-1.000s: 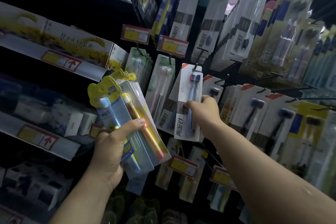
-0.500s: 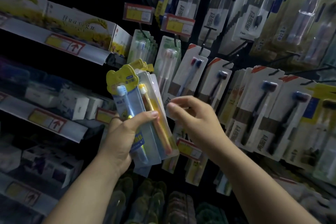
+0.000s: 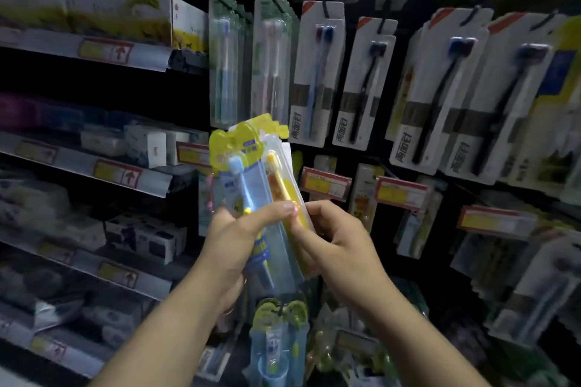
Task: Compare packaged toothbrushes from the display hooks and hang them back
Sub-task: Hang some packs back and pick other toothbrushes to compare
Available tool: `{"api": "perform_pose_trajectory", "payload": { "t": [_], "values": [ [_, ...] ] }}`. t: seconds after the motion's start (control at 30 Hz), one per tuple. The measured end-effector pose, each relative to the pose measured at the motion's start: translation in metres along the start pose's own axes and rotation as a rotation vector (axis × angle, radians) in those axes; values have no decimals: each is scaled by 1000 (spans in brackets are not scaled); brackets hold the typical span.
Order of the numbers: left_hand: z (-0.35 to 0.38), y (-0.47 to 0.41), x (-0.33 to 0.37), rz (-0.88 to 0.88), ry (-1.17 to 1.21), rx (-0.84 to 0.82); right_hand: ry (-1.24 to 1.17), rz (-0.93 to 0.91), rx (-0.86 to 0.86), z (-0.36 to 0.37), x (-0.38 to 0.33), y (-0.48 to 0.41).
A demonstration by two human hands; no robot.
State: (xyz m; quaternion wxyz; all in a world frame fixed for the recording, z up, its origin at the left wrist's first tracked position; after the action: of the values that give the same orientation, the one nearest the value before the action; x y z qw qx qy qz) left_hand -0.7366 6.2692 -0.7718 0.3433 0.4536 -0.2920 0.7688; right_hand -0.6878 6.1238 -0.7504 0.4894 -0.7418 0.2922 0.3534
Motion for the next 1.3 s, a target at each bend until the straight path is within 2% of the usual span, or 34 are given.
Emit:
{"api": "perform_pose_trajectory", "payload": {
  "t": [0.17,0.33,0.5,0.67,0.77,0.93,1.13,1.3],
  "values": [
    [-8,29,-35,-71,96,127,-242,269,62,-4,43,40],
    [-3,34,-70,-166,49,123,-202,359,94,-36,79,51],
    [-14,27,-80,-136,-84,117,20,342,83,-62,109,46],
    [-15,26,-75,-96,-76,64,173,317,98,-74,131,40],
    [-20,21,-78,-83,-136,75,247,320,91,-70,144,33],
    [-20,5,-91,-89,-134,19,333,361,178,-60,171,6],
    [-3,-23,-100,-52,-130,-18,464,373,143,-42,186,-59],
    [-1,-48,-109,-71,-93,46,284,329,199,-30,194,-107]
  ]
}}
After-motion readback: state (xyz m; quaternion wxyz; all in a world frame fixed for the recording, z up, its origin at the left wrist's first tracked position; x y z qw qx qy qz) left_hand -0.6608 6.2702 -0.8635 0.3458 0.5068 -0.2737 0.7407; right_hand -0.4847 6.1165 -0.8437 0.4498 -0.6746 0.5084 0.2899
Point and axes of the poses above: each hand's wrist, its own y-axis away from the middle knuckle, its own z-axis out of the palm, x = y × z, the point moved 6 cm from there along -y, towards the middle knuckle, and after that the axes turned 7 degrees about x, right-handed, at the moved point
